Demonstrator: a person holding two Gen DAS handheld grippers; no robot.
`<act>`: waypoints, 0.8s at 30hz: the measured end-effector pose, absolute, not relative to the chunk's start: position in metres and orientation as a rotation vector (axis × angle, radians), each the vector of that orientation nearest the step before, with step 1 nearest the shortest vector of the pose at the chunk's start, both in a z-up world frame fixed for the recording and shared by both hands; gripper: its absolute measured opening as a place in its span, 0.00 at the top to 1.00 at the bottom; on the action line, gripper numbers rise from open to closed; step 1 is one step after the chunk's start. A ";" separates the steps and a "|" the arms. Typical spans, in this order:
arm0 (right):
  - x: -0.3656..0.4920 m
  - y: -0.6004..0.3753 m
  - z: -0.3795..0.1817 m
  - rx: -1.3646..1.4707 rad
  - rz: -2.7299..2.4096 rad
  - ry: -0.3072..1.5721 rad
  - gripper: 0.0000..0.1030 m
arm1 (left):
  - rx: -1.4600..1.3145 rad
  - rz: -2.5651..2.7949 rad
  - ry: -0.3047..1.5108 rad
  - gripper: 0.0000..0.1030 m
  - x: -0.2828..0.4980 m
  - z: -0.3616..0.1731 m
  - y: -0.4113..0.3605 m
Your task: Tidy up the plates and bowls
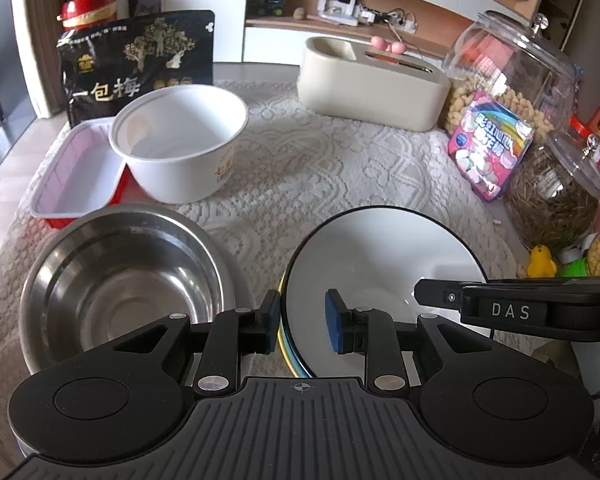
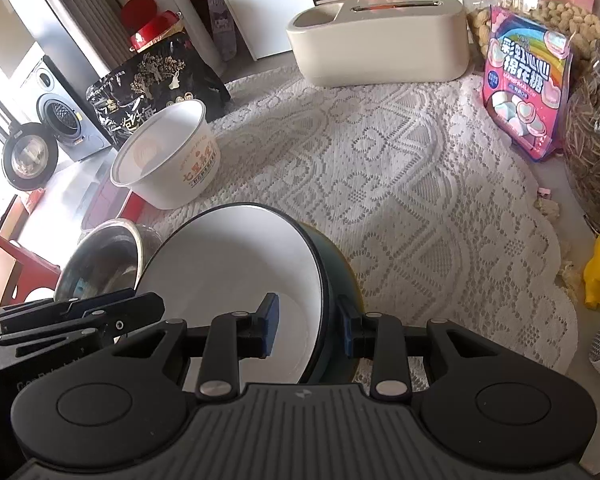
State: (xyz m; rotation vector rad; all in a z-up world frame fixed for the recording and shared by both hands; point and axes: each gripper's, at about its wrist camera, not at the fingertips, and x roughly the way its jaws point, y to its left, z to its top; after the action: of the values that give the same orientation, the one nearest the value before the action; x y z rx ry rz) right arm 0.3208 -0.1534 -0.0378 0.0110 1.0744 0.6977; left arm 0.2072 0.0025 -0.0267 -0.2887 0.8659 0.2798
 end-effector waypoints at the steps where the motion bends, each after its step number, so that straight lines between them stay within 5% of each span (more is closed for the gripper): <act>1: 0.321 -0.153 -0.038 0.011 0.698 1.073 0.70 | -0.288 0.283 0.866 0.75 0.207 -0.026 0.002; 15: 0.322 -0.169 -0.017 0.042 0.704 0.930 0.69 | -0.141 0.188 0.873 0.79 0.203 -0.012 0.010; 24: 0.324 -0.132 0.020 0.075 0.669 0.899 0.64 | -0.337 0.083 0.736 0.79 0.222 0.036 0.121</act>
State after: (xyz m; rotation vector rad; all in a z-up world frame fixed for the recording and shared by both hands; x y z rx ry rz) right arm 0.3242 -0.1319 0.0202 0.0752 0.8989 0.6690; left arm 0.2219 0.1207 0.0365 -0.3371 0.7360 0.0830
